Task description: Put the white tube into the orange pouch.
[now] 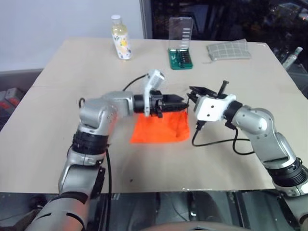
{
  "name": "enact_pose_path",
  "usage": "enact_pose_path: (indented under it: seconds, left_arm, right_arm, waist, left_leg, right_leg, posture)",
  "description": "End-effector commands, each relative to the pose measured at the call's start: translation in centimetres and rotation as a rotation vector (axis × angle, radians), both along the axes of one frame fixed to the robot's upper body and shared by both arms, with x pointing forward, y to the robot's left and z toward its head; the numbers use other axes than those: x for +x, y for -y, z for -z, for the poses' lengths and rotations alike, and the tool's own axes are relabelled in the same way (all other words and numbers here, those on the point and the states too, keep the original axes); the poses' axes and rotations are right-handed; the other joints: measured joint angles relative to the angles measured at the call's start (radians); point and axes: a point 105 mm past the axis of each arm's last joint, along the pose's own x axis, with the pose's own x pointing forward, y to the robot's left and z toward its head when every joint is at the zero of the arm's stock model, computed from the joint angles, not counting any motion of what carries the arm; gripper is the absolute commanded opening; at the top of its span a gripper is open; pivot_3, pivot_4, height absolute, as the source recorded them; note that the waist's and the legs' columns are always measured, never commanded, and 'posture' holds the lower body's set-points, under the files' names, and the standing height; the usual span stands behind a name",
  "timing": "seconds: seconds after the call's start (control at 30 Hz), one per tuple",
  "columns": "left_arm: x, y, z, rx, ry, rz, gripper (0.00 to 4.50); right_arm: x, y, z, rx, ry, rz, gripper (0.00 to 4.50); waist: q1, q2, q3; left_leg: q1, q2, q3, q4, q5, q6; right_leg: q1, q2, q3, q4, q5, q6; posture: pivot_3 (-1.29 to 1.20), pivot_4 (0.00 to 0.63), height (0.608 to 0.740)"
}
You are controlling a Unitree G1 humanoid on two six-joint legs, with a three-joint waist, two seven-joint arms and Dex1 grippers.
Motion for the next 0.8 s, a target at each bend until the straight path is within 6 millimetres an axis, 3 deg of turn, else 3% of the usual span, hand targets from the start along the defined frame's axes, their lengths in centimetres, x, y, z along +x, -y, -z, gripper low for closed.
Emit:
enact_pose_path:
  seconds: [0.03, 0.1, 0.13, 0.3, 0.47, 0.6, 0.67, 0.8]
  left_arm:
    - [0.0, 1.4, -0.3, 0.025, 0.123, 0.036, 2.25]
    - [0.2, 2.0, -0.5, 0.010, 0.145, 0.040, 2.25]
    - [0.3, 2.2, -0.6, -0.001, 0.156, 0.040, 2.01]
    - [0.8, 1.9, -1.6, -0.034, 0.198, 0.034, 0.14]
    - [1.1, 0.8, -1.7, 0.014, 0.253, 0.030, 0.00]
    - [-0.1, -0.2, -1.7, 0.049, 0.261, 0.083, 1.22]
    - [0.1, -0.3, -1.5, 0.090, 0.301, 0.069, 2.28]
    - [1.1, 0.4, -1.3, 0.104, 0.349, 0.040, 2.33]
  right_arm:
    - [-0.3, -0.1, -1.3, 0.018, 0.048, -0.011, 0.23]
    - [-0.3, 0.0, -1.5, 0.020, 0.049, -0.010, 0.23]
    - [-0.3, 0.0, -1.6, 0.022, 0.049, -0.009, 0.23]
    - [-0.3, 0.2, -1.5, 0.038, 0.031, 0.006, 0.23]
    - [-0.1, 0.5, -1.6, 0.058, 0.026, 0.029, 0.23]
    - [0.2, 1.0, -1.6, 0.064, 0.021, 0.054, 0.23]
    - [0.2, 1.2, -1.7, 0.069, 0.022, 0.059, 0.23]
    - [0.2, 1.1, -1.8, 0.076, 0.019, 0.058, 0.23]
  waist:
    - [0.005, 0.000, 0.000]
    - [0.005, 0.000, 0.000]
    - [0.005, 0.000, 0.000]
    - [0.004, 0.000, 0.000]
    - [0.000, 0.000, 0.000]
    - [-0.003, 0.000, 0.000]
    - [-0.001, 0.000, 0.000]
    - [0.003, 0.000, 0.000]
  left_leg:
    - [0.000, 0.000, 0.000, 0.000, 0.000, 0.000]
    - [0.000, 0.000, 0.001, 0.000, 0.000, 0.000]
    - [0.000, 0.000, 0.001, 0.000, 0.000, 0.000]
    - [0.000, -0.001, 0.001, 0.000, 0.000, 0.000]
    - [0.000, -0.001, 0.001, 0.000, 0.000, 0.000]
    - [0.000, 0.000, 0.001, 0.000, 0.000, 0.000]
    - [0.000, 0.000, 0.001, 0.000, 0.000, 0.000]
    - [0.000, -0.001, 0.001, 0.000, 0.000, 0.000]
  right_leg:
    - [0.000, 0.000, 0.000, 0.000, 0.000, -0.001]
    - [0.000, -0.001, 0.000, 0.000, -0.001, -0.002]
    - [0.000, -0.001, 0.000, 0.000, -0.002, -0.003]
    - [0.000, 0.000, 0.000, 0.000, 0.000, 0.000]
    - [0.000, 0.000, 0.000, 0.000, 0.000, 0.000]
    - [0.000, 0.000, 0.000, 0.000, 0.000, 0.000]
    - [0.000, 0.000, 0.000, 0.000, 0.000, 0.000]
    - [0.000, 0.000, 0.000, 0.000, 0.000, 0.000]
  posture:
    - [0.00, 0.150, 0.740]
    - [0.00, 0.150, 0.740]
    - [0.00, 0.150, 0.740]
    - [0.00, 0.150, 0.740]
    - [0.00, 0.150, 0.740]
    - [0.00, 0.150, 0.740]
    - [0.00, 0.150, 0.740]
    - [0.00, 0.150, 0.740]
